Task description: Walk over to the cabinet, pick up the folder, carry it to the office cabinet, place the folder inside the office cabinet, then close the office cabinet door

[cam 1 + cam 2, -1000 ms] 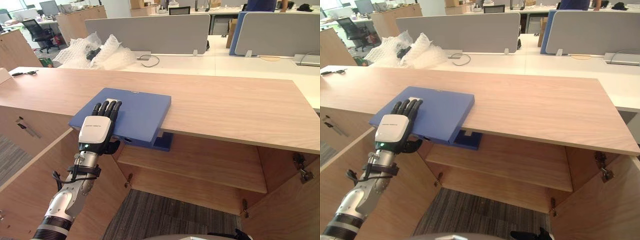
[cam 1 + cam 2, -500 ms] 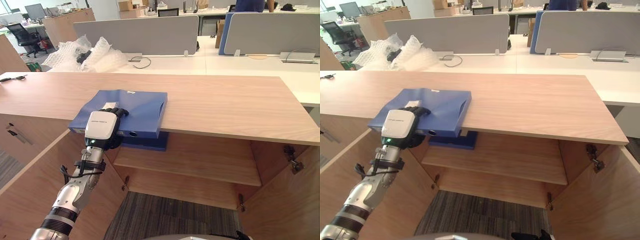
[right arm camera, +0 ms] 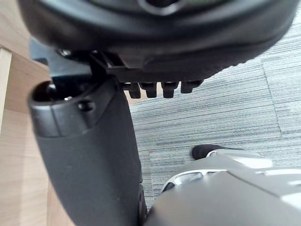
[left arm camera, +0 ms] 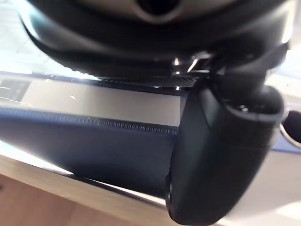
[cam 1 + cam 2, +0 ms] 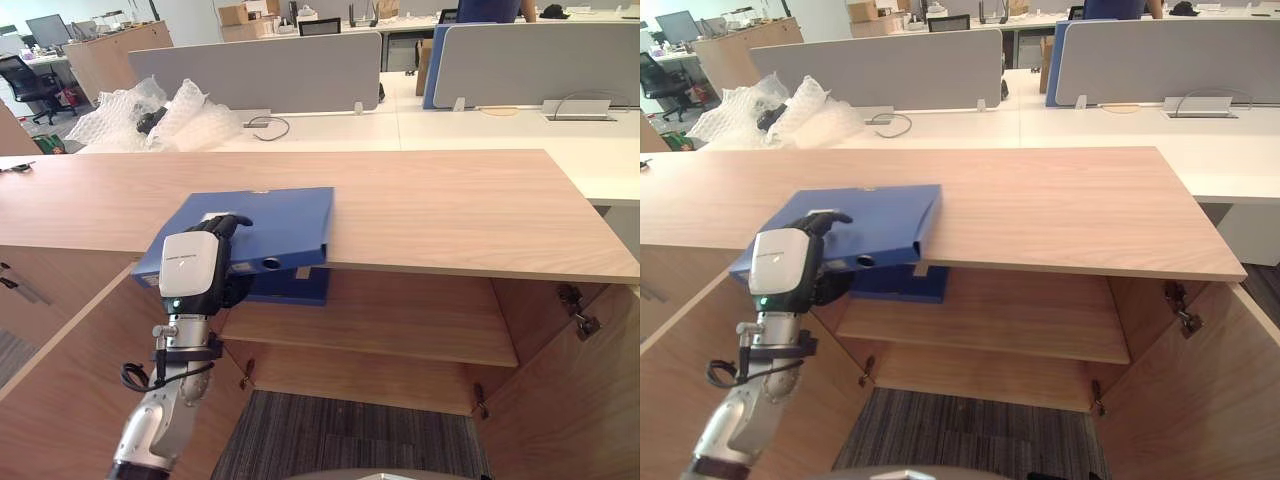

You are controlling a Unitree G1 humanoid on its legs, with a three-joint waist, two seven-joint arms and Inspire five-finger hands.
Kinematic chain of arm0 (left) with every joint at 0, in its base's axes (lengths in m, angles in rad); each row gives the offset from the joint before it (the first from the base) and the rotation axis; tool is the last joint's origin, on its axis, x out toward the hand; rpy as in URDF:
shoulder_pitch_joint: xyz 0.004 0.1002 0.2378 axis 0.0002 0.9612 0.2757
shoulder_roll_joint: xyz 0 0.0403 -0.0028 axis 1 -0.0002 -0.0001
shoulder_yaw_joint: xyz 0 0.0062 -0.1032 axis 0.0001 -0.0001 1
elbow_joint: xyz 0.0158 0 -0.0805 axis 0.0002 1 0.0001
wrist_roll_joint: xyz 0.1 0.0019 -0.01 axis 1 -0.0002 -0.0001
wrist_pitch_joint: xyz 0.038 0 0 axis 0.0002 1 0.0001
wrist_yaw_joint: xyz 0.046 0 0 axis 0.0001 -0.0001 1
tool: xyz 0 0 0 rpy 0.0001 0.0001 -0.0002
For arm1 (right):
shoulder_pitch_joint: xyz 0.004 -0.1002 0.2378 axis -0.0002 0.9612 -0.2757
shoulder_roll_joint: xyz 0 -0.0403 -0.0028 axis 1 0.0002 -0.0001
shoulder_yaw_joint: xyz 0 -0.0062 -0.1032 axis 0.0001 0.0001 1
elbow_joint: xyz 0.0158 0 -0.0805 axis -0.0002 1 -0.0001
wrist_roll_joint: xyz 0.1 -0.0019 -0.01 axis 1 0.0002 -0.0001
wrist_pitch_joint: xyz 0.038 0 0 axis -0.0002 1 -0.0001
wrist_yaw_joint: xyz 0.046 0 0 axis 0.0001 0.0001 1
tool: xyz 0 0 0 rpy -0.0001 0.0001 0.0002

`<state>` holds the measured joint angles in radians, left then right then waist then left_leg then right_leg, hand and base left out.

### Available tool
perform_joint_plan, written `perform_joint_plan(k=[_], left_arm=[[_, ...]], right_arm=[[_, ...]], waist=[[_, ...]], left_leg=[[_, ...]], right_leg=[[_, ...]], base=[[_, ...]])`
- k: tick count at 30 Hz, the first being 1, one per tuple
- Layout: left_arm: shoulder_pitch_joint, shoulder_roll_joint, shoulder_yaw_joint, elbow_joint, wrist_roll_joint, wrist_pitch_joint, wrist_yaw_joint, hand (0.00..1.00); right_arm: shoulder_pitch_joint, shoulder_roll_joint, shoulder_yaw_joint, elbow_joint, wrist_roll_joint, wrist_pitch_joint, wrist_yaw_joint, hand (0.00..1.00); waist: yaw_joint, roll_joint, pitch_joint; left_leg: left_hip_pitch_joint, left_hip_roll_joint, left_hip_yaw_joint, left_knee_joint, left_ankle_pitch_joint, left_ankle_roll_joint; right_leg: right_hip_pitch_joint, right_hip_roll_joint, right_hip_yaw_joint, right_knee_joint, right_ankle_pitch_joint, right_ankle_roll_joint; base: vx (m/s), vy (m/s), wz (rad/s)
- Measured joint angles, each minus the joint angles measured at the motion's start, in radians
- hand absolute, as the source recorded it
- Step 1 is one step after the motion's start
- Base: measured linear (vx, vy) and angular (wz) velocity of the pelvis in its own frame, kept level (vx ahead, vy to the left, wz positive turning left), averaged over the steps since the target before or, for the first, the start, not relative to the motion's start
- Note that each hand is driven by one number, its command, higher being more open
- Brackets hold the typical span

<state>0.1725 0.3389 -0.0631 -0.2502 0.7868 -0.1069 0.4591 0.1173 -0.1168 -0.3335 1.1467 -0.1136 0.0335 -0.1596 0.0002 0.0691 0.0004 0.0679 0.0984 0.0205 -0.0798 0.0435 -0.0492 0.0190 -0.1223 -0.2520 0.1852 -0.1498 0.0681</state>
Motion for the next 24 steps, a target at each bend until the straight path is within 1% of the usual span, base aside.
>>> perform_joint_plan(k=[1,2,3,4,5,6,7,8,9,10,11,12,15,17,20,24], left_arm=[[0.032,-0.040,-0.011,-0.040,-0.073,-0.035,-0.011,0.00],[0.046,-0.059,-0.013,-0.062,-0.103,-0.055,-0.021,0.00],[0.060,-0.076,-0.020,-0.099,-0.187,-0.088,-0.046,0.00],[0.068,-0.078,-0.025,-0.126,-0.325,-0.118,-0.074,0.00],[0.075,-0.081,-0.025,-0.137,-0.402,-0.133,-0.089,0.00],[0.092,-0.096,-0.015,-0.156,-0.591,-0.169,-0.137,0.00],[0.105,-0.122,-0.001,-0.176,-0.762,-0.195,-0.180,0.00],[0.116,-0.137,-0.001,-0.184,-0.843,-0.204,-0.201,0.00],[0.130,-0.169,0.000,-0.187,-0.983,-0.217,-0.238,0.00],[0.148,-0.193,0.001,-0.186,-1.105,-0.217,-0.272,0.00],[0.162,-0.202,0.003,-0.185,-1.161,-0.214,-0.288,0.00],[0.185,-0.214,0.004,-0.181,-1.255,-0.197,-0.318,0.00],[0.233,-0.241,-0.001,-0.137,-1.367,-0.153,-0.353,0.00],[0.254,-0.268,-0.006,-0.131,-1.390,-0.120,-0.348,0.00],[0.268,-0.298,-0.017,-0.117,-1.411,-0.109,-0.348,0.00],[0.268,-0.312,-0.047,-0.118,-1.410,-0.109,-0.348,0.00]], right_arm=[[0.003,0.001,0.000,-0.003,0.007,0.000,-0.005,1.00],[0.007,0.002,0.000,-0.007,0.015,0.000,-0.009,1.00],[0.018,0.003,0.000,-0.020,0.043,0.000,-0.016,1.00],[0.026,0.004,0.001,-0.038,0.069,0.000,-0.020,1.00],[0.032,0.005,0.004,-0.056,0.082,0.001,-0.021,1.00],[0.057,0.013,0.019,-0.107,0.110,0.001,-0.022,1.00],[0.088,0.019,0.055,-0.185,0.121,0.000,-0.025,1.00],[0.106,0.023,0.072,-0.226,0.122,0.000,-0.025,1.00],[0.138,0.033,0.096,-0.307,0.127,-0.001,-0.026,1.00],[0.166,0.048,0.115,-0.379,0.146,-0.001,-0.027,1.00],[0.180,0.055,0.126,-0.416,0.157,-0.001,-0.026,1.00],[0.199,0.073,0.135,-0.473,0.158,-0.004,-0.026,1.00],[0.241,0.116,0.160,-0.595,0.161,-0.005,-0.027,1.00],[0.258,0.141,0.174,-0.644,0.196,-0.013,-0.032,1.00],[0.277,0.178,0.185,-0.710,0.198,-0.014,-0.047,1.00],[0.294,0.188,0.198,-0.765,0.196,-0.016,-0.051,1.00]], waist=[[-0.002,0.000,-0.005],[-0.003,-0.002,-0.007],[-0.004,0.001,-0.010],[-0.004,0.005,-0.012],[-0.005,0.007,-0.013],[-0.005,0.008,-0.014],[-0.008,0.008,-0.014],[-0.011,0.008,-0.014],[-0.018,0.006,-0.013],[-0.022,-0.001,-0.011],[-0.023,-0.004,-0.011],[-0.025,-0.011,-0.007],[-0.034,-0.023,-0.001],[-0.034,-0.033,0.007],[-0.034,-0.035,0.009],[-0.030,-0.029,0.005]], left_leg=[[0.001,0.001,0.003,0.000,-0.001,0.001],[0.001,0.001,0.004,0.000,-0.001,0.001],[0.003,0.002,0.007,0.000,-0.001,0.001],[0.008,0.003,0.017,-0.001,-0.001,0.001],[0.013,0.003,0.023,-0.001,-0.001,0.001],[0.022,0.006,0.035,-0.001,-0.001,0.001],[0.026,0.010,0.053,0.003,-0.006,-0.007],[0.025,0.015,0.056,0.006,-0.012,-0.009],[0.021,0.022,0.062,0.014,-0.025,-0.011],[0.017,0.026,0.075,0.027,-0.033,-0.017],[0.014,0.029,0.083,0.033,-0.039,-0.017],[0.011,0.033,0.096,0.043,-0.046,-0.020],[0.000,0.038,0.112,0.057,-0.057,-0.024],[0.001,0.039,0.127,0.057,-0.058,-0.024],[0.006,0.039,0.149,0.056,-0.058,-0.023],[0.018,0.040,0.162,0.056,-0.058,-0.023]], right_leg=[[0.000,0.002,0.005,-0.004,0.003,-0.001],[0.000,0.003,0.008,-0.007,0.004,-0.002],[0.001,0.005,0.011,-0.008,0.005,-0.003],[0.001,0.006,0.019,-0.008,0.006,-0.004],[0.001,0.006,0.026,-0.008,0.007,-0.005],[-0.001,0.008,0.044,-0.007,0.007,-0.004],[-0.008,0.012,0.062,-0.005,0.007,-0.003],[-0.013,0.016,0.069,-0.003,0.007,-0.003],[-0.022,0.023,0.079,-0.001,0.007,-0.005],[-0.028,0.028,0.092,-0.002,0.007,-0.004],[-0.034,0.031,0.101,-0.002,0.009,-0.005],[-0.039,0.035,0.113,-0.002,0.013,-0.006],[-0.054,0.041,0.130,0.001,0.022,-0.006],[-0.064,0.043,0.144,0.004,0.023,-0.006],[-0.068,0.044,0.164,0.009,0.023,-0.006],[-0.061,0.041,0.174,0.006,0.023,-0.006]], base=[[0.03,-0.005,-0.16],[0.03,-0.008,-0.14],[0.02,-0.008,-0.13],[0.01,-0.004,-0.16],[0.00,0.000,-0.30],[-0.04,-0.002,-0.41],[-0.04,-0.006,-0.43],[-0.07,-0.011,-0.36],[-0.05,-0.011,-0.32],[-0.05,-0.009,-0.35],[-0.03,-0.004,-0.37],[-0.02,-0.001,-0.28],[0.00,0.002,-0.21],[0.03,0.012,-0.21],[0.06,0.018,-0.21],[0.02,0.015,-0.09]])
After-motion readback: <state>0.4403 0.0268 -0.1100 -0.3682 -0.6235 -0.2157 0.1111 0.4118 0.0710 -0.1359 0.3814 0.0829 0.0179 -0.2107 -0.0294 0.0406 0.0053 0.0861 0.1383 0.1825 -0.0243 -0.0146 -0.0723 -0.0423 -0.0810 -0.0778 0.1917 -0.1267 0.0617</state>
